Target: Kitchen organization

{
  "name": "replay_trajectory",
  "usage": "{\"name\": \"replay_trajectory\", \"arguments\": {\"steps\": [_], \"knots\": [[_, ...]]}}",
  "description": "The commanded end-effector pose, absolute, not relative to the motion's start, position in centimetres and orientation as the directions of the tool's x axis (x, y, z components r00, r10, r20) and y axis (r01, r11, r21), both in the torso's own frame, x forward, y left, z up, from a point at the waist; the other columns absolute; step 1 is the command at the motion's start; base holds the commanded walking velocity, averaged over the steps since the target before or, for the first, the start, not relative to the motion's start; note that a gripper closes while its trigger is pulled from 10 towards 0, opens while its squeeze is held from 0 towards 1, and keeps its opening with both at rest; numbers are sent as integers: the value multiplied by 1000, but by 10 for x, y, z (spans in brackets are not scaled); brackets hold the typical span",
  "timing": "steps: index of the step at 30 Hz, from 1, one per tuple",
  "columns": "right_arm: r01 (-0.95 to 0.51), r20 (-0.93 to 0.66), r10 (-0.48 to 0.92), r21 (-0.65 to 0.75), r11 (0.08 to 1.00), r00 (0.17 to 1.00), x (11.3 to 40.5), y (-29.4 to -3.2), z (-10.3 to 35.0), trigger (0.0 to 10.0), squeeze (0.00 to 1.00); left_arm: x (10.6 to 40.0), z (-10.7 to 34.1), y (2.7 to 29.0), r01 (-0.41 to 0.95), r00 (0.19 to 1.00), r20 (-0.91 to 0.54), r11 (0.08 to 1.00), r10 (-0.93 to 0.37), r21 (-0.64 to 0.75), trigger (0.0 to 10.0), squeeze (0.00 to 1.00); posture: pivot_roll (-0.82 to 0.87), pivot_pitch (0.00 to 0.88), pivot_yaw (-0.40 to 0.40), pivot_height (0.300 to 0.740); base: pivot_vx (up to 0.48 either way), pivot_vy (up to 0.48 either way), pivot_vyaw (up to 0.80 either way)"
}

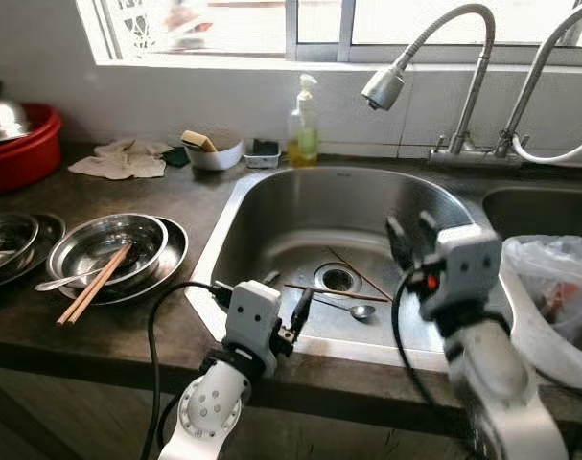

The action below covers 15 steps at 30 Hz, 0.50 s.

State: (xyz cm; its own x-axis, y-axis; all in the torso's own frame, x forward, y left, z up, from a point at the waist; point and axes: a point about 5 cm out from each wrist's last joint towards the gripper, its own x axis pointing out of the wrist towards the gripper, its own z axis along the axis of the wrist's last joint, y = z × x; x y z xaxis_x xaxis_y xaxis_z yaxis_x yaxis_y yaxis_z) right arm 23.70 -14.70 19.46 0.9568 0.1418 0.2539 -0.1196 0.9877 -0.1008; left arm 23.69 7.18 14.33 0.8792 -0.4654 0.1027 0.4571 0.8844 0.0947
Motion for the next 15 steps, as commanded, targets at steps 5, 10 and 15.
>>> {"name": "replay_trajectory", "arguments": {"steps": [5,10,15], "knots": [[-90,257,96,-35,995,962,225,-143,194,10000,0,233,147,70,462,873,124,881,-472,105,10000,0,-26,0,29,740,0,0,0],[-83,258,87,-26,996,962,227,-141,193,10000,0,232,141,71,467,870,102,873,-482,141,10000,0,-25,0,26,740,0,0,0],[-88,261,92,-26,996,961,228,-139,193,10000,0,231,138,71,468,871,91,872,-482,139,10000,0,-23,0,21,740,0,0,0]]}}
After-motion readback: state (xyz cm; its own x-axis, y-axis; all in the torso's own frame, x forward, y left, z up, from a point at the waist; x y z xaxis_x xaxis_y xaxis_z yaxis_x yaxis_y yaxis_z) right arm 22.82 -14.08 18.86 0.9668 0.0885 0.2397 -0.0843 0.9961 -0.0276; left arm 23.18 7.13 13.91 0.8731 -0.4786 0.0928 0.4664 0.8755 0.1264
